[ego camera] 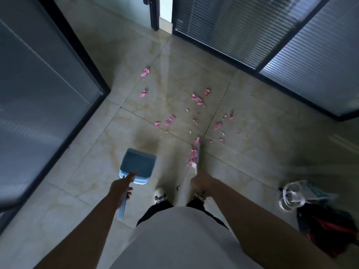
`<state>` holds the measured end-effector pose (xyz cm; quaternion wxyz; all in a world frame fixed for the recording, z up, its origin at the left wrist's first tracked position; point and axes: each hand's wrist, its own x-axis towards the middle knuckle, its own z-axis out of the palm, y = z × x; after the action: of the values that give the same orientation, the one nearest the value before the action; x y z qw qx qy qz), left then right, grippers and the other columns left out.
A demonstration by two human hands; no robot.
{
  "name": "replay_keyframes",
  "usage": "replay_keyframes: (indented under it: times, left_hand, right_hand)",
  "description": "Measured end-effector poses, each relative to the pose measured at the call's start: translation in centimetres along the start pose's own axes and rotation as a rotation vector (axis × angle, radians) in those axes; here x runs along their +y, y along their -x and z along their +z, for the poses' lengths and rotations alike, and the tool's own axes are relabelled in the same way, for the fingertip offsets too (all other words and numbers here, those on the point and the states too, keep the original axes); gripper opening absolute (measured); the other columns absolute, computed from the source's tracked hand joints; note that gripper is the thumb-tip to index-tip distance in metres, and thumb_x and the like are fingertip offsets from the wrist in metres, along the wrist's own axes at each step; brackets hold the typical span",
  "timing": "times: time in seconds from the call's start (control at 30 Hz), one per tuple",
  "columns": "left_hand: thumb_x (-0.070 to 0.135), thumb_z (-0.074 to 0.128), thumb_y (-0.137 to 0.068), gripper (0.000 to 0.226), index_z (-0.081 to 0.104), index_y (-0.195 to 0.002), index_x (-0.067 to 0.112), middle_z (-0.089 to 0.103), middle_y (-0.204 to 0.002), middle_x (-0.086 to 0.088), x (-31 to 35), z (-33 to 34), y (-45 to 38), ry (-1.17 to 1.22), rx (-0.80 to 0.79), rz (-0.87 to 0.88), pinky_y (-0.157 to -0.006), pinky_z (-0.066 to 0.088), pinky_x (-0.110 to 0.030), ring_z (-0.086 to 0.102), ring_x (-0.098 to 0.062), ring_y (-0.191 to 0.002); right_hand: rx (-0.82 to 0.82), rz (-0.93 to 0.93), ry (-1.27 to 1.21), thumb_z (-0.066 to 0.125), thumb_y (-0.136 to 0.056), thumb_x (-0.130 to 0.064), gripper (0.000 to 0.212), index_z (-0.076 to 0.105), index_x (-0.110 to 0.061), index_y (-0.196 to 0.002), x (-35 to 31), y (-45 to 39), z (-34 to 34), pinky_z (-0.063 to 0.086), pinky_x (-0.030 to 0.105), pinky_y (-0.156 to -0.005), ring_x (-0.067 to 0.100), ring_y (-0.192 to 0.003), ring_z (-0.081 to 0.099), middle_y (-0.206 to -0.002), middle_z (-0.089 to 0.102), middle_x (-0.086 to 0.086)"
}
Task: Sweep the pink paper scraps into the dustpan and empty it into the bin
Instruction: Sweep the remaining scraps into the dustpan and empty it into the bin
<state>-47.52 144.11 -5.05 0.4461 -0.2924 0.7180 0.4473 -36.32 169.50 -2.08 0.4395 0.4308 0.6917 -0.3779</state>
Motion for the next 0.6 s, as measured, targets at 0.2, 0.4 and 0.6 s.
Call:
replay_keyframes:
  times: [0.2,0.4,0.6]
  left_hand:
    - [0.044,0.073,-0.079,0.046,0.059,-0.098,0.004,0.045,-0.077,-0.012,0.0,-1.2,-0.5,-0.074,-0.024,0.021,-0.051,0.032,-0.027,0.036,-0.017,-0.055]
    - [0.021,0.071,-0.082,0.026,0.059,-0.095,0.002,0.049,-0.073,-0.012,-0.8,-1.6,-1.6,-0.022,0.014,0.004,-0.051,0.033,-0.027,0.038,-0.018,-0.054]
    - [0.011,0.058,-0.087,0.016,0.053,-0.075,0.003,0.045,-0.059,-0.011,-1.9,-1.6,-2.3,0.016,0.106,-0.012,-0.050,0.032,-0.027,0.039,-0.020,-0.050]
  right_hand:
    - [-0.033,-0.085,-0.017,0.047,-0.094,-0.008,0.030,0.038,-0.018,-0.067,-3.3,3.1,1.0,0.037,0.019,-0.054,0.009,-0.057,0.038,-0.069,0.039,-0.002]
    - [-0.096,0.003,-0.121,0.047,-0.083,0.004,0.010,0.050,-0.004,-0.078,-5.1,3.6,1.4,0.032,0.015,-0.037,0.011,-0.050,0.042,-0.068,0.046,0.006]
    - [-0.065,0.014,-0.203,0.048,-0.080,0.004,0.008,0.055,0.000,-0.078,-4.7,3.9,0.4,0.027,0.020,-0.040,0.011,-0.041,0.035,-0.056,0.043,0.007]
